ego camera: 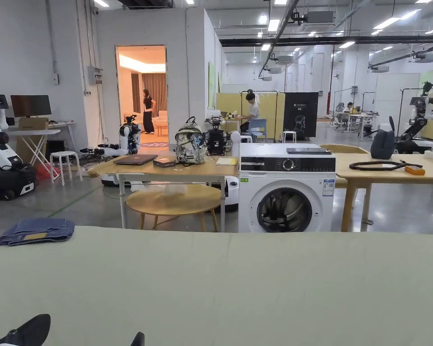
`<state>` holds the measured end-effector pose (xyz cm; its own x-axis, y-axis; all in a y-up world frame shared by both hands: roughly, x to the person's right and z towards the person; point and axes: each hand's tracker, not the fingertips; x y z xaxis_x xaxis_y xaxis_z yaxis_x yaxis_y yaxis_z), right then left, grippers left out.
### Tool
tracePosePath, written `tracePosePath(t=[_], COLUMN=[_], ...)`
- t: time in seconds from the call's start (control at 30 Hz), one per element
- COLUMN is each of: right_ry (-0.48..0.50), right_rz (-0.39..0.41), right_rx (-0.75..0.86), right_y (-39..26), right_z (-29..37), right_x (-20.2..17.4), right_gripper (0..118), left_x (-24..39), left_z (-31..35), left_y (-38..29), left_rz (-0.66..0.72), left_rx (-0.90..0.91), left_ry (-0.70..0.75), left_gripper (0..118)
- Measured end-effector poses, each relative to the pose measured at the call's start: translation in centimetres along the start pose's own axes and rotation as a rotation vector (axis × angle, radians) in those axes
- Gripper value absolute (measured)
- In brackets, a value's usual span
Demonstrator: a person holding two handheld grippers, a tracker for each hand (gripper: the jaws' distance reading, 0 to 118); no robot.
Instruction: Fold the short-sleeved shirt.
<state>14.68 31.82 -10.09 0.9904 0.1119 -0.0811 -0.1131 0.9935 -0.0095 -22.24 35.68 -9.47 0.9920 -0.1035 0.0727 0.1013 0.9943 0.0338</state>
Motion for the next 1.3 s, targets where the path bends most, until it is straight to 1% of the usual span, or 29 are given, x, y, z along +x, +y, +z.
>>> tracePosePath(t=[0.17, 0.23, 0.4, 0.53, 0.67, 0.8, 0.9, 1.0, 1.07, 1.13, 1.23, 1.3], right_ry=[0.006, 0.023, 0.026, 0.028, 0.011, 0.023, 0.054, 0.080, 0.057, 0.013, -0.064, -0.077], right_rz=[0.008, 0.007, -0.009, -0.017, -0.084, -0.183, -0.231, -0.277, -0.299, -0.307, -0.284, -0.283], right_rx=[0.007, 0.006, 0.020, 0.002, -0.015, -0.059, -0.097, -0.089, -0.113, -0.130, -0.167, -0.187], right_y=[-0.1, -0.1, 0.1, 0.5, 0.7, 1.1, 1.3, 0.8, 1.0, 0.8, 0.0, -0.4], right_z=[0.1, 0.1, 0.2, -0.1, -0.5, -0.8, -1.0, -1.0, -1.2, -1.4, -1.9, -2.3], right_x=[-0.1, -0.1, 0.1, 0.0, 0.3, 0.9, 1.3, 1.7, 1.6, 1.3, 0.7, 0.5], right_gripper=[105, 105, 105, 105, 105, 105, 105, 105, 105, 105, 105, 105], left_x=[0.3, 0.1, -0.1, 0.0, 0.2, 0.3, 0.2, 0.5, 0.6, 0.6, 0.6, 0.6], left_z=[0.1, 0.0, 0.2, 0.2, 0.1, -0.2, -0.3, -0.4, -0.4, -0.4, -0.6, -0.6], left_y=[0.4, 0.3, 0.2, 0.5, 0.7, 0.6, 0.5, 0.4, 0.5, 0.5, 0.5, 0.4], left_rz=[-0.030, -0.038, -0.009, -0.027, -0.017, 0.003, 0.032, 0.016, 0.010, 0.019, 0.032, 0.030], left_rx=[0.009, 0.001, 0.006, 0.017, 0.024, 0.010, 0.006, 0.003, 0.002, 0.003, 0.003, -0.001], left_ry=[0.011, 0.009, 0.019, 0.033, 0.026, 0.012, -0.002, 0.000, -0.004, -0.014, -0.023, -0.025], left_gripper=[105, 105, 105, 105, 105, 105, 105, 105, 105, 105, 105, 105])
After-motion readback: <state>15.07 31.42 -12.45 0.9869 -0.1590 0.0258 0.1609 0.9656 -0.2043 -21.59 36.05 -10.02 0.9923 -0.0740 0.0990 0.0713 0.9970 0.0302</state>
